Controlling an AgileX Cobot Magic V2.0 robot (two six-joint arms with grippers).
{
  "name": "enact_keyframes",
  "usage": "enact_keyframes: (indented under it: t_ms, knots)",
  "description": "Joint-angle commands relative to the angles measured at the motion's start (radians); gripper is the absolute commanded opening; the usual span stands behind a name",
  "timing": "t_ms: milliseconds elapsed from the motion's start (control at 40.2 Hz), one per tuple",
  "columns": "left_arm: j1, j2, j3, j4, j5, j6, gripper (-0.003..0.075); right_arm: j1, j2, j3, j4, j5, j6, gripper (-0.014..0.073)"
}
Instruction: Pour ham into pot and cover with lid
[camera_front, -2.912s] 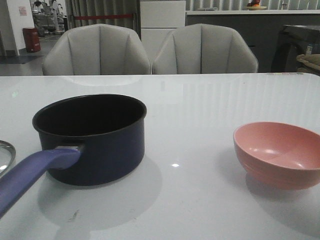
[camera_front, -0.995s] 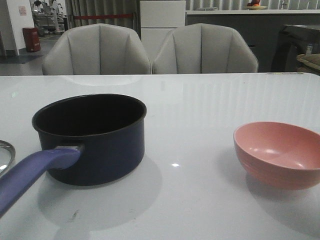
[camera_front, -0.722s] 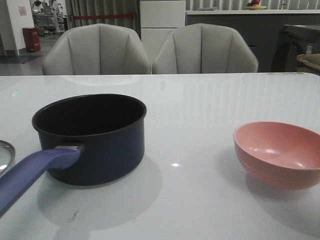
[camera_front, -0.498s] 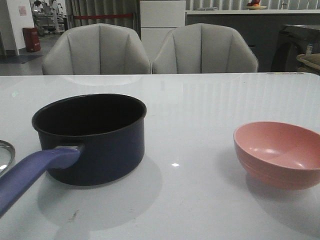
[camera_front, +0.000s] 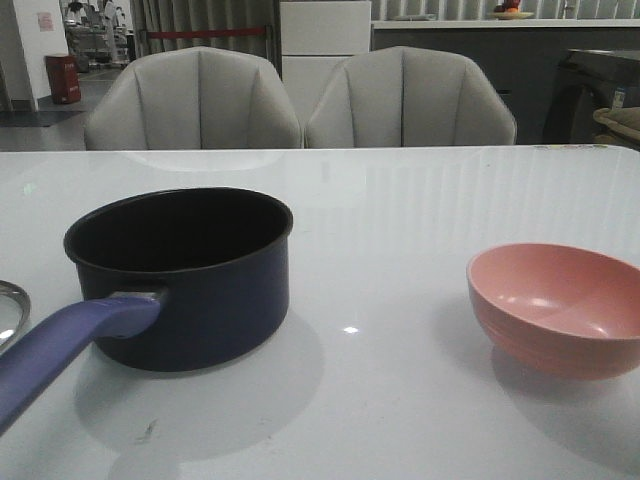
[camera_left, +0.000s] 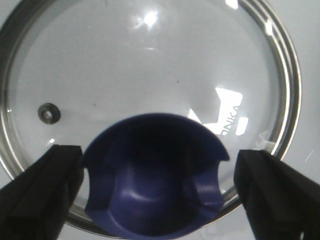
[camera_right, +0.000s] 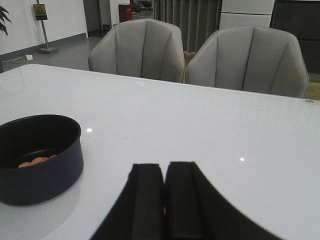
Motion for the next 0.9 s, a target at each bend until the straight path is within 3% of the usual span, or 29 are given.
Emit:
enact_keyframes:
  t_ms: [0, 473, 547, 697, 871]
  knots:
    - [0.002, -0.035, -0.027, -0.014, -0.015, 0.001, 0.0649, 0.001, 0.007, -0.027, 0.006, -0.081, -0.005, 0.0139]
    - [0.002, 0.025, -0.057, -0.007, 0.004, 0.001, 0.0627, 0.001, 0.007, -0.027, 0.006, -0.081, -0.005, 0.0139]
    - [0.000, 0.025, -0.064, -0.011, 0.003, 0.001, 0.0568, 0.001, 0.007, -0.027, 0.006, -0.081, -0.005, 0.0139]
    - [0.000, 0.025, -0.066, -0.011, 0.006, 0.001, 0.0378, 0.001, 0.007, -0.027, 0.006, -0.081, -0.005, 0.0139]
    - [0.000, 0.025, -0.066, -0.018, 0.010, 0.001, 0.0274, 0.001, 0.007, -0.027, 0.006, -0.081, -0.005, 0.0139]
